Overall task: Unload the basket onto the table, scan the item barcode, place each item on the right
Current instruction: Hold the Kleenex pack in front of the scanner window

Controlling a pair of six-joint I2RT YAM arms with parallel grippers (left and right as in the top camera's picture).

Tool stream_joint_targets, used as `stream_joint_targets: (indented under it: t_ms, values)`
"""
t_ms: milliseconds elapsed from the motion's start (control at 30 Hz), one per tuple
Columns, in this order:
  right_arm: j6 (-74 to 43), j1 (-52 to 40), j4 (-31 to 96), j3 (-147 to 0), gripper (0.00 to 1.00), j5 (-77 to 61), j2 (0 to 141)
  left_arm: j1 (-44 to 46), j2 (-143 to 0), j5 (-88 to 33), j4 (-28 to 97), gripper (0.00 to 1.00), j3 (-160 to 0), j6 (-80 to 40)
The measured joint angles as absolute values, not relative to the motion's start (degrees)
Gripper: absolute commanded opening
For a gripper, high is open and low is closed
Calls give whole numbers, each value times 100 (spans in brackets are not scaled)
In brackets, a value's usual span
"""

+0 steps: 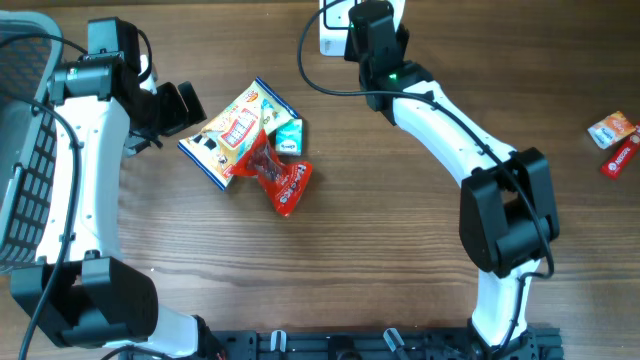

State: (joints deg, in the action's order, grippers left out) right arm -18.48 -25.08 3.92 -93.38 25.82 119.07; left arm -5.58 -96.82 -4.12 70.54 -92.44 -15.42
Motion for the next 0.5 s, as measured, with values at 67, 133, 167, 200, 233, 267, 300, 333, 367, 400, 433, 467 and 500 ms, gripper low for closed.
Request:
stream_joint_targets:
  t_ms: [67, 133, 167, 200, 233, 267, 300, 333, 367, 400, 433, 467, 500]
  values:
    - [-1739, -2508, 126, -9448, 5, 2600, 11987, -558, -9682, -412, 7054, 100, -9244, -1542]
    - [-1671, -2508, -250, -9559, 5, 2598, 12073, -558, -9682, -412, 7054, 100, -9244, -1542]
    - [-1643, -2508, -499, -9601, 5, 2602, 12116, -558, -9682, -412, 7054, 100, -9244, -1542]
    - [-1623, -2508, -666, -9640, 4, 2602, 12164, -558, -9682, -412, 7054, 100, -9244, -1542]
    - [-1588, -2508, -869, -9668, 5, 2600, 12215, -558, -9682, -412, 7052, 100, -9244, -1542]
    - [-1546, -2508, -1035, -9688, 5, 2600, 12276, -558, -9682, -412, 7054, 100, -9244, -1542]
    - [-1525, -2508, -1114, -9692, 5, 2602, 12331, -558, -9682, -412, 7057, 100, -9244, -1542]
    - [-1498, -2508, -1160, -9701, 5, 2602, 12407, -558, -9682, -412, 7054, 100, -9244, -1542]
    - [-1483, -2508, -1173, -9703, 5, 2602, 12484, -558, -9682, -412, 7054, 100, -9244, -1542]
    - [-1437, -2508, -1197, -9703, 5, 2602, 12591, -558, -9682, -412, 7054, 100, -9244, -1542]
    - [-1382, -2508, -1208, -9703, 5, 2602, 12689, -558, -9682, -412, 7057, 100, -9244, -1542]
    - [-1291, -2508, -1260, -9703, 5, 2602, 12835, -558, -9682, -412, 7054, 100, -9244, -1542]
    - [-1203, -2508, -1326, -9703, 5, 2602, 12945, -558, -9682, -412, 7054, 100, -9244, -1542]
